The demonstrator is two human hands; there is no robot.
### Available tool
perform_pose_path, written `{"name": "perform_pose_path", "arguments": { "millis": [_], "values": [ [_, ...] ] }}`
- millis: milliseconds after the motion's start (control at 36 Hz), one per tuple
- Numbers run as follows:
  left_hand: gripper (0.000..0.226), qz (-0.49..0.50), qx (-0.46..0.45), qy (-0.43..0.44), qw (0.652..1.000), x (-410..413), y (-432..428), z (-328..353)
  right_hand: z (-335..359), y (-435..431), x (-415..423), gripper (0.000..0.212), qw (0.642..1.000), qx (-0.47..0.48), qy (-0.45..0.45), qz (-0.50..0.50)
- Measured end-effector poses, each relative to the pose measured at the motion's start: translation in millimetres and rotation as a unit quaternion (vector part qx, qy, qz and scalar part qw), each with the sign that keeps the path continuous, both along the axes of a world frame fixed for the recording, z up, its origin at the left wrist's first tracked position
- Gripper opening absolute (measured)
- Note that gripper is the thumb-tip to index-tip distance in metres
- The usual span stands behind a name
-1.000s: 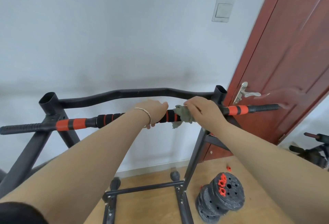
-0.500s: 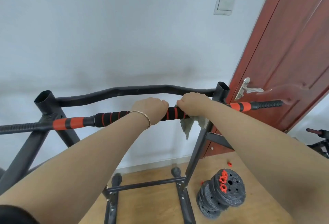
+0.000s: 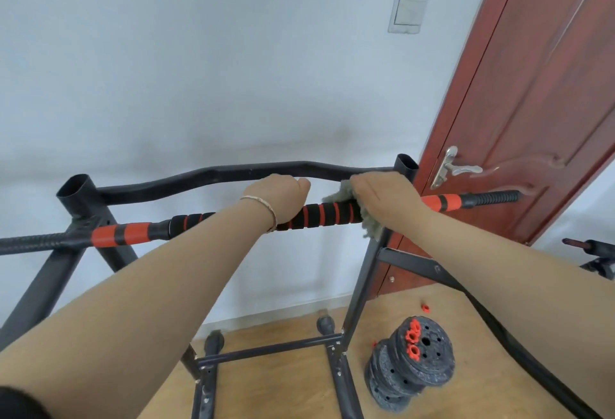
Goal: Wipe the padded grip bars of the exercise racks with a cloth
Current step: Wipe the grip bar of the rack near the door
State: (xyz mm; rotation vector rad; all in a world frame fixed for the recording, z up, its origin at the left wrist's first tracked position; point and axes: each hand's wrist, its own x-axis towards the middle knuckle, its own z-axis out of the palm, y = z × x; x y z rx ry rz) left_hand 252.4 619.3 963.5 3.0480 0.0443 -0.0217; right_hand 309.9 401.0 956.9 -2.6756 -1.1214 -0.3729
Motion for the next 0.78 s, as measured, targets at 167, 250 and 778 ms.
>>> {"name": "perform_pose_path", "arguments": {
  "millis": [167, 250, 778],
  "values": [
    [0.047, 0.120, -0.230, 0.175, 0.950, 6, -12, 1, -33, 8, -12, 0.035, 0.973, -0.031, -0.228, 0.032],
    [0.040, 0.123, -0.221, 0.147, 0.956, 7, -11, -2, -30, 14, -6, 0.018, 0.962, -0.060, -0.264, 0.028],
    [0.024, -0.049, 0.202, -0.120, 0.971, -34, -19, -31, 19, 34, 33, 0.025, 0.979, -0.086, 0.116, -0.146]
  ]
}}
